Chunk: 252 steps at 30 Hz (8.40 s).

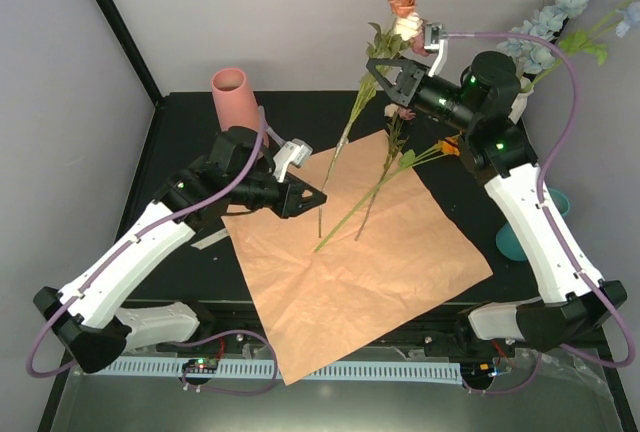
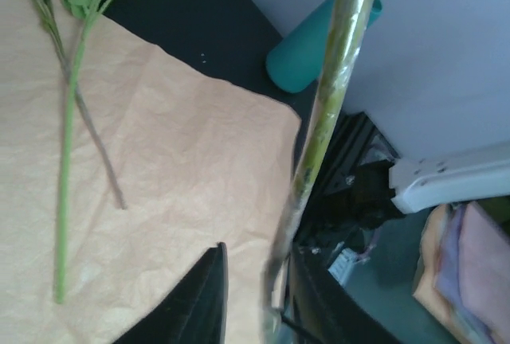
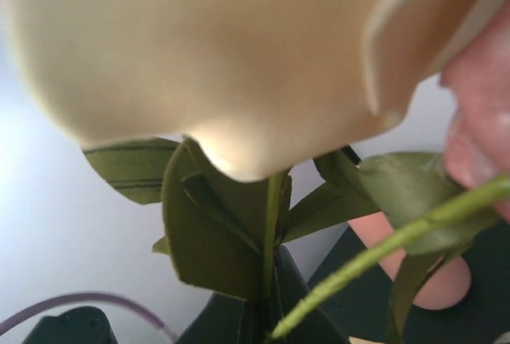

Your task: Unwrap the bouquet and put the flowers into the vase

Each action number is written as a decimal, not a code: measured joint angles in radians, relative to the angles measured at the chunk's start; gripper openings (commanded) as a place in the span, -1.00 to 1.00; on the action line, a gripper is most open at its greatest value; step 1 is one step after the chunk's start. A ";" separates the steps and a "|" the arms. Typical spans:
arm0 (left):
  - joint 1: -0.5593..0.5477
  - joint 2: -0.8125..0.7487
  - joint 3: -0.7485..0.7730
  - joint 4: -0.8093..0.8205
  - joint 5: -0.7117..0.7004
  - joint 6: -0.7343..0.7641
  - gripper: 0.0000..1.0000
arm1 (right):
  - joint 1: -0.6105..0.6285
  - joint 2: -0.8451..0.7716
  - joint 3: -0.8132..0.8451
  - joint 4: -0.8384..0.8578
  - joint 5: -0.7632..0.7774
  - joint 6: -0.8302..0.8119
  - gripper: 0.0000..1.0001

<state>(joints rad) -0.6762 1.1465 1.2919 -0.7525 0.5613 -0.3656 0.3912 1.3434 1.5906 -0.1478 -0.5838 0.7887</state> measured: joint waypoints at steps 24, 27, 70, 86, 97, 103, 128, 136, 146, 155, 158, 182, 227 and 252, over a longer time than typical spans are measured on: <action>0.003 0.110 0.166 -0.003 -0.594 0.190 0.98 | -0.209 0.025 0.350 -0.297 0.440 -0.544 -0.97; 0.007 0.109 0.164 -0.002 -0.627 0.212 0.98 | -0.282 0.087 0.444 -0.306 0.473 -0.579 -0.97; 0.077 0.235 0.079 0.258 -0.531 0.263 0.98 | -0.629 0.612 0.871 -0.099 0.584 -0.795 -0.97; 0.082 0.238 0.079 0.261 -0.530 0.262 0.98 | -0.645 0.656 0.711 -0.073 0.476 -0.813 -0.97; 0.082 0.243 0.080 0.262 -0.508 0.249 0.98 | -0.657 0.573 0.397 -0.082 0.472 -0.748 -0.55; 0.082 0.241 0.080 0.261 -0.484 0.234 0.98 | -0.677 0.508 0.301 -0.084 0.466 -0.681 0.09; 0.086 0.178 0.063 0.039 -0.401 0.150 0.98 | -0.594 0.389 0.183 -0.418 0.182 -0.379 0.65; 0.086 0.159 0.008 -0.019 -0.374 0.146 0.88 | -0.515 0.253 0.094 -0.494 0.187 -0.412 0.65; 0.063 0.397 0.017 -0.092 -0.279 0.198 0.47 | -0.386 -0.058 -0.068 -0.553 0.270 -0.406 0.65; 0.001 0.686 0.115 -0.110 -0.278 0.244 0.14 | -0.307 -0.172 -0.225 -0.629 0.290 -0.401 0.65; -0.013 0.753 0.146 -0.114 -0.286 0.248 0.05 | -0.307 -0.183 -0.230 -0.653 0.295 -0.411 0.65; -0.073 1.057 0.424 -0.131 -0.357 0.251 -0.52 | -0.261 -0.161 -0.221 -0.669 0.320 -0.451 0.67; -0.092 0.288 0.167 0.014 -0.317 0.007 -0.97 | -0.215 -0.236 -0.224 -0.369 -0.092 -0.158 0.70; -0.196 0.109 0.072 0.162 -0.151 -0.018 -0.95 | -0.179 -0.071 -0.109 0.031 -0.230 0.186 -0.97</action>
<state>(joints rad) -0.8722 1.2560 1.3643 -0.5903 0.4103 -0.3836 0.2127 1.2724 1.4815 -0.1169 -0.8139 0.9745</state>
